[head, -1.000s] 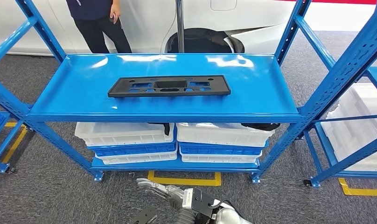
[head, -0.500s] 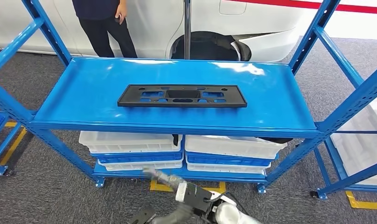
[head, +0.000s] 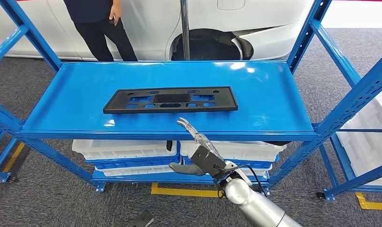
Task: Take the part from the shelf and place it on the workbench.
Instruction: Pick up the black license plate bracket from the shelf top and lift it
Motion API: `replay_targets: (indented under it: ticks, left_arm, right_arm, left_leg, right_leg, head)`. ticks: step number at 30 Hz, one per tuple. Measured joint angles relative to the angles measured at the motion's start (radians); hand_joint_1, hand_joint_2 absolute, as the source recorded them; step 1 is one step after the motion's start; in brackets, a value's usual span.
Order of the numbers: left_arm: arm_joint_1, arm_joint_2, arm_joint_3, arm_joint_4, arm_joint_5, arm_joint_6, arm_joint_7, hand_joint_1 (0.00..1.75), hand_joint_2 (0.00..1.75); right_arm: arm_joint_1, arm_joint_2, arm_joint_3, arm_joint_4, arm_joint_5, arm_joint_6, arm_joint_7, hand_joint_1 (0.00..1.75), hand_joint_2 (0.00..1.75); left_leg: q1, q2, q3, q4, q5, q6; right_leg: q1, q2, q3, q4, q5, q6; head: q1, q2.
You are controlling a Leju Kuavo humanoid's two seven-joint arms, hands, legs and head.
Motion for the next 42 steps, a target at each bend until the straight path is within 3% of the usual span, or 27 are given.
replay_targets:
  ticks: [7, 16, 23, 29, 34, 42]
  left_arm:
    - [0.000, 0.003, 0.000, 0.000, -0.003, -0.006, 0.001, 0.00, 0.00]
    - [0.000, 0.004, 0.000, 0.000, -0.005, -0.012, 0.000, 0.00, 0.00]
    - [0.000, 0.006, 0.000, 0.000, -0.005, -0.019, 0.009, 0.00, 0.00]
    - [0.000, 0.010, 0.000, 0.000, -0.003, -0.030, 0.019, 0.00, 0.00]
    - [0.000, 0.013, 0.000, 0.000, 0.002, -0.032, 0.027, 0.00, 0.00]
    - [0.003, 0.016, 0.000, 0.000, 0.015, -0.032, 0.032, 0.00, 0.00]
  right_arm:
    - [-0.059, 0.005, -0.055, 0.018, -0.012, 0.017, -0.013, 0.00, 1.75]
    - [-0.065, 0.026, -0.092, 0.045, -0.054, 0.039, -0.032, 0.00, 1.75]
    - [-0.081, 0.027, -0.100, 0.058, -0.003, 0.025, -0.003, 0.00, 1.75]
    - [-0.109, 0.028, -0.092, 0.075, 0.141, 0.011, 0.092, 0.00, 1.75]
    - [-0.154, 0.030, -0.059, 0.104, 0.361, -0.023, 0.200, 0.00, 1.75]
    - [-0.187, 0.035, -0.036, 0.145, 0.463, -0.038, 0.241, 0.00, 1.75]
  left_leg:
    - [0.000, 0.000, -0.001, -0.001, 0.007, -0.021]
    - [-0.006, 0.000, -0.001, -0.001, 0.007, -0.022]
    - [-0.006, 0.000, -0.001, -0.001, 0.007, -0.022]
    - [-0.006, 0.000, -0.001, -0.001, 0.007, -0.022]
    - [-0.006, 0.000, -0.001, -0.001, 0.007, -0.022]
    - [-0.007, 0.000, -0.001, -0.001, 0.007, -0.022]
  right_leg:
    - [0.000, -0.001, 0.000, 0.000, 0.005, -0.005]
    - [-0.005, -0.002, 0.001, 0.000, 0.007, -0.004]
    - [-0.006, -0.002, 0.000, 0.000, 0.007, -0.003]
    - [-0.006, -0.003, 0.000, 0.000, 0.007, -0.003]
    - [-0.006, -0.003, 0.000, 0.000, 0.007, -0.003]
    - [-0.006, -0.003, 0.000, 0.000, 0.007, -0.003]
  head:
    - [0.000, 0.000]
    - [0.000, 0.000]
    - [0.000, 0.000]
    - [0.000, 0.000]
    - [0.000, 0.000]
    - [0.000, 0.000]
